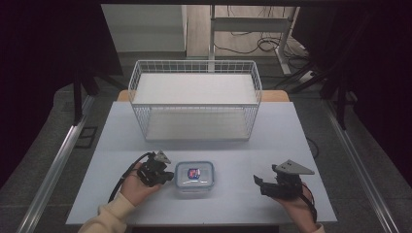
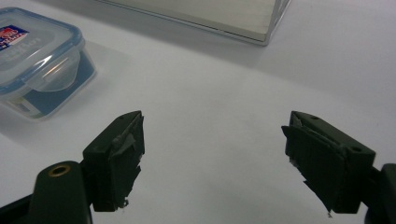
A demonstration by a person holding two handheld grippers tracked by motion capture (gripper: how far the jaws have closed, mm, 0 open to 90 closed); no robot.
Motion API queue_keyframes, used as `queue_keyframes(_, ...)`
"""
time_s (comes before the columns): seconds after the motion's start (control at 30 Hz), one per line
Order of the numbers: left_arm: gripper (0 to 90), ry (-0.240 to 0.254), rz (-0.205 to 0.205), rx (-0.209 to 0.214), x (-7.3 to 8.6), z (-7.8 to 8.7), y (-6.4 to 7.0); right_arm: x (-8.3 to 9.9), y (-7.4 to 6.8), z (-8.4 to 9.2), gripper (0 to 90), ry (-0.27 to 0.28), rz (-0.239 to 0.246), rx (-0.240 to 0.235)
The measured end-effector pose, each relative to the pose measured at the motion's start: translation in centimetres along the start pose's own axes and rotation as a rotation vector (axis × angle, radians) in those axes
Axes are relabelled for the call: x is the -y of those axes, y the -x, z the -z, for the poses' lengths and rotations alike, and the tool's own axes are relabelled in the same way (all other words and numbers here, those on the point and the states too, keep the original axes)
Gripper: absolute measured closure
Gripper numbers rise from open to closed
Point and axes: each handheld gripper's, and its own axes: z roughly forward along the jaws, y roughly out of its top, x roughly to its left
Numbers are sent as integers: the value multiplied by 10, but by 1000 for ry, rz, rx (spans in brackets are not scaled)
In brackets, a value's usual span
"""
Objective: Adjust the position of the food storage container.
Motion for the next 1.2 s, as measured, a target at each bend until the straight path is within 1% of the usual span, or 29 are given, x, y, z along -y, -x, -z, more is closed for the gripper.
queue_keyframes(0.13,900,-5,-16,11,-4,-2,2,0,0,0,198,-1,-2,1)
queue_keyframes(0.17,900,-4,-20,26,-5,-3,4,0,0,-1,198,-2,-2,1)
queue_keyframes(0.27,900,-4,-25,23,-7,-5,6,0,0,-1,198,-4,-1,1)
queue_keyframes(0.5,900,-2,-16,29,-9,-8,3,0,0,-1,198,-4,-1,1)
queue_keyframes(0.63,899,1,-12,21,-8,-7,2,1,0,-1,198,-1,2,-7)
queue_keyframes(0.67,899,7,-8,10,-7,-4,1,0,-1,-1,198,3,2,-13)
queue_keyframes(0.7,900,7,-8,10,-7,-4,1,0,-2,-1,198,5,5,-13)
queue_keyframes(0.73,900,25,4,1,-4,3,-1,0,-2,0,198,8,9,-15)
queue_keyframes(0.77,900,25,4,1,-4,3,-1,0,-2,0,198,8,9,-15)
queue_keyframes(0.8,900,60,22,-4,0,13,-4,0,-3,0,198,13,14,-18)
queue_keyframes(0.83,899,80,33,-5,2,18,-4,1,-3,0,198,12,18,-17)
queue_keyframes(0.87,899,98,41,-9,4,22,-5,1,-3,-1,197,10,19,-18)
queue_keyframes(0.9,894,98,41,-9,4,22,-5,1,-3,-1,197,10,19,-18)
queue_keyframes(0.93,894,119,50,-19,8,27,-5,1,-4,-1,198,8,19,-23)
queue_keyframes(1.0,737,166,65,-39,13,32,-6,2,-7,-3,198,6,25,-35)
queue_keyframes(1.07,540,231,123,-71,20,38,-5,2,-8,-3,198,6,27,-50)
queue_keyframes(1.1,454,231,123,-71,20,38,-5,2,-8,-3,198,6,27,-50)
queue_keyframes(1.13,385,256,157,-64,21,40,-6,1,-10,-3,198,15,17,-76)
queue_keyframes(1.17,340,256,157,-64,21,40,-6,1,-10,-3,198,15,17,-76)
queue_keyframes(1.2,340,273,175,-47,22,42,-6,1,-10,-4,198,17,12,-86)
